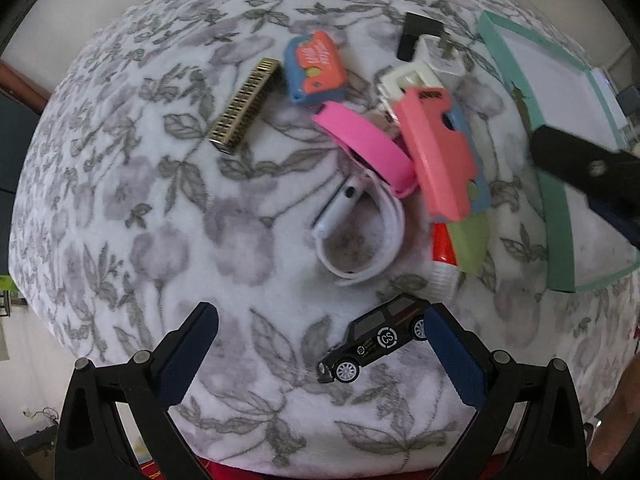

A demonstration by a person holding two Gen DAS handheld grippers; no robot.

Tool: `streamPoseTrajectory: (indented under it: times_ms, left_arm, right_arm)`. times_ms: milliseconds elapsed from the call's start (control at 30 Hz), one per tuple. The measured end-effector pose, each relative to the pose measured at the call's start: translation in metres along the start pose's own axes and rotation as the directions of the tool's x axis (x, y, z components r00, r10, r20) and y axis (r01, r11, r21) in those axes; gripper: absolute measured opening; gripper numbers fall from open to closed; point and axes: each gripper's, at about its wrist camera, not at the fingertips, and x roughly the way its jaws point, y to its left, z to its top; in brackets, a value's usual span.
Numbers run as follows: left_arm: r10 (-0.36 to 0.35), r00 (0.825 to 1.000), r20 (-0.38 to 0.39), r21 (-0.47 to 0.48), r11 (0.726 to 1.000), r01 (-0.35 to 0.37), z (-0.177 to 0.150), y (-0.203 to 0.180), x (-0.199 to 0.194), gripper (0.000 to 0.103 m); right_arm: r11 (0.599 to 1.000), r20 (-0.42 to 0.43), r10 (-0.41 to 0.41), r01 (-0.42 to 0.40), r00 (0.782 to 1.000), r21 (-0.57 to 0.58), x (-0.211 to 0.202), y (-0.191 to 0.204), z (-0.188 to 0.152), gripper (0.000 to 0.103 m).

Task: Organize rigid objects
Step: 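Grasp the black toy car with the left gripper while the right gripper approaches the pink toy knife, then lift the black car with the left gripper while the right gripper grasps the pink-blue toy knife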

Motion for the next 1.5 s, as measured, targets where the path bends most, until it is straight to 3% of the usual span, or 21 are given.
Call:
streamPoseTrajectory:
  times_ms: [233,400,467,533,733,833,900,1033,1200,1367,1500]
  left_arm:
    - [-0.03,0.999,-0.011,0.042,0.999,0.031,-0.004,-0.023,0.005,0.102]
    - [-0.062,0.995,-0.083,0.079,0.994,0.069,-0.007,-0.042,0.02,0.101]
    - [-0.051,0.994,-0.095,0.082,0.995,0.059,-0.006,-0.046,0.024,0.09]
    - [-0.064,0.992,-0.111,0.088,0.993,0.074,-0.006,-0.05,0.032,0.085]
    - [-0.132,0.978,-0.164,0.089,0.985,0.148,-0.016,-0.068,0.048,0.083]
    - [-0.117,0.979,-0.166,0.094,0.986,0.134,-0.018,-0.073,0.054,0.06]
    - [-0.122,0.979,-0.163,0.097,0.986,0.139,-0.021,-0.072,0.049,0.057]
    - [-0.166,0.975,-0.15,0.08,0.98,0.18,-0.029,-0.067,0.053,0.036]
    - [-0.209,0.968,-0.136,0.014,0.977,0.213,-0.024,-0.046,0.04,0.035]
    - [-0.123,0.99,-0.061,-0.094,0.989,0.117,-0.016,-0.014,0.032,0.035]
    - [-0.05,0.999,-0.006,-0.201,0.979,0.048,-0.005,0.014,0.031,0.035]
  right_arm:
    - [0.999,-0.041,0.003,-0.005,0.999,-0.043,0.01,0.007,-0.004,0.082]
    - [0.999,-0.049,-0.013,0.011,0.999,-0.032,0.013,0.002,-0.004,0.078]
    - [1.0,-0.058,-0.003,0.003,0.998,-0.012,0.015,-0.003,-0.005,0.078]
    - [1.0,-0.061,-0.003,0.003,0.998,-0.001,0.016,-0.006,-0.005,0.078]
    - [1.0,-0.067,0.005,-0.004,0.998,0.011,0.015,-0.009,-0.004,0.074]
    - [1.0,-0.073,0.002,-0.001,0.997,0.007,0.016,-0.008,-0.005,0.073]
    - [1.0,-0.073,0.002,-0.001,0.997,0.008,0.016,-0.009,-0.005,0.073]
    - [1.0,-0.075,0.0,0.0,0.997,0.007,0.016,-0.009,-0.005,0.073]
    - [0.999,-0.071,0.03,-0.029,0.997,0.014,0.017,-0.008,-0.005,0.073]
    - [0.997,-0.056,0.077,-0.078,0.995,-0.002,0.015,0.001,-0.004,0.073]
    - [0.994,-0.063,0.096,-0.099,0.993,-0.047,0.018,0.016,-0.005,0.073]
